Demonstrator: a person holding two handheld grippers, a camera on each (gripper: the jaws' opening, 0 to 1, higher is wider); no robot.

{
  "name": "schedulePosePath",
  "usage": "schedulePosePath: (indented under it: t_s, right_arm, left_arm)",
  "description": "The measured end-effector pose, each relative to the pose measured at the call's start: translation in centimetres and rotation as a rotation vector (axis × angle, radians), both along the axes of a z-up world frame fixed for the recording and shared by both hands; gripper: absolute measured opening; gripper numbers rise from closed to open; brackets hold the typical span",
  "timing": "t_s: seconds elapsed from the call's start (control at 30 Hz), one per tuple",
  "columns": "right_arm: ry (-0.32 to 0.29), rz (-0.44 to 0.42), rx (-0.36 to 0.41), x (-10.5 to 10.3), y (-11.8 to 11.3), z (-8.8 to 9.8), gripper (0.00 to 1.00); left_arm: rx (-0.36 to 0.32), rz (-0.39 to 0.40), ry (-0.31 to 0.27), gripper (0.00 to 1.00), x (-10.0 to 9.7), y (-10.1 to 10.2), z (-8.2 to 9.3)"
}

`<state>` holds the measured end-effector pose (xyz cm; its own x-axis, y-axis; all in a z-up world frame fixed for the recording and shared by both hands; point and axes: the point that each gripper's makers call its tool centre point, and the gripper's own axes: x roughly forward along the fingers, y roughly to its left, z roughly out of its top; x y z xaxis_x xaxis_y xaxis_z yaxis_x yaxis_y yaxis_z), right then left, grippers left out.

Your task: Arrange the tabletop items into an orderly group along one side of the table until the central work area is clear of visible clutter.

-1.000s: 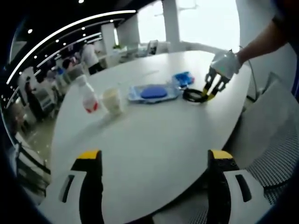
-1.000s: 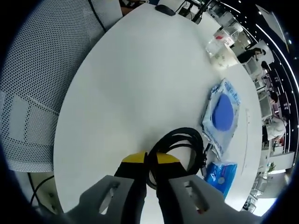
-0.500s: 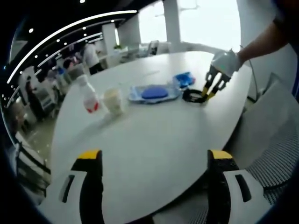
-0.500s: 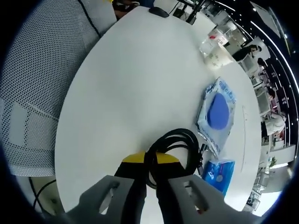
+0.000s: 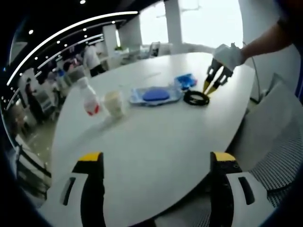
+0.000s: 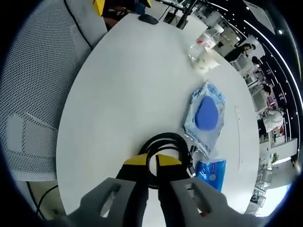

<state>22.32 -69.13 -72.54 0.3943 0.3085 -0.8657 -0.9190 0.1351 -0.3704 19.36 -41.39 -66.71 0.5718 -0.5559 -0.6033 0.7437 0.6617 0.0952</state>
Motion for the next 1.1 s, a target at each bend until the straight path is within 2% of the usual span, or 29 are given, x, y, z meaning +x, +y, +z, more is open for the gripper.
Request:
schedulePosePath:
  t_s: [0.13, 0.3, 0.47, 0.53, 0.6, 0.67, 0.8, 0.9, 0.97, 1.1]
  right_arm:
    - [-0.009, -0.030, 0.026, 0.3, 0.1, 0.4, 0.05]
    - [-0.038, -0.113, 0.073, 1.2, 0.0, 1.1, 0.06]
    - [-0.046, -0.168, 0.112, 1.7, -0.1, 1.5, 0.08]
    - [-0.054, -0.220, 0.151, 2.1, -0.1, 1.9, 0.08]
    - [-0.048, -0.248, 0.169, 2.1, -0.2, 2.0, 0.09]
    - [-0.050, -0.291, 0.201, 2.3, -0.3, 2.2, 0.10]
    - [-0.034, -0.371, 0.247, 2.4, -0.3, 2.2, 0.15]
    - [-0.041, -0.403, 0.271, 2.5, -0.3, 2.3, 0.15]
    - [-0.029, -0.467, 0.301, 2.5, -0.4, 2.4, 0.16]
    - [-0.029, -0.537, 0.348, 2.8, -0.4, 2.6, 0.18]
  left_arm:
    - [-0.028, 0.006, 0.022, 0.90, 0.0, -0.1, 0.0]
    - [-0.048, 0.009, 0.052, 0.91, -0.2, -0.3, -0.1]
    - [-0.017, -0.006, 0.059, 0.91, 0.6, -0.1, -0.4]
    - [-0.002, -0.030, 0.049, 0.89, 1.4, -0.4, -0.2]
    - [-0.004, -0.045, 0.040, 0.89, 2.0, -0.9, 0.3]
    - [-0.019, -0.082, 0.000, 0.89, 2.8, -1.9, 1.2]
    - [-0.058, -0.103, 0.012, 0.90, 4.0, -3.7, 2.3]
    - [-0.049, -0.134, -0.005, 0.89, 4.9, -4.9, 2.8]
    - [-0.054, -0.157, -0.023, 0.88, 5.6, -5.8, 3.3]
    - [-0.042, -0.178, -0.020, 0.86, 6.5, -6.6, 3.1]
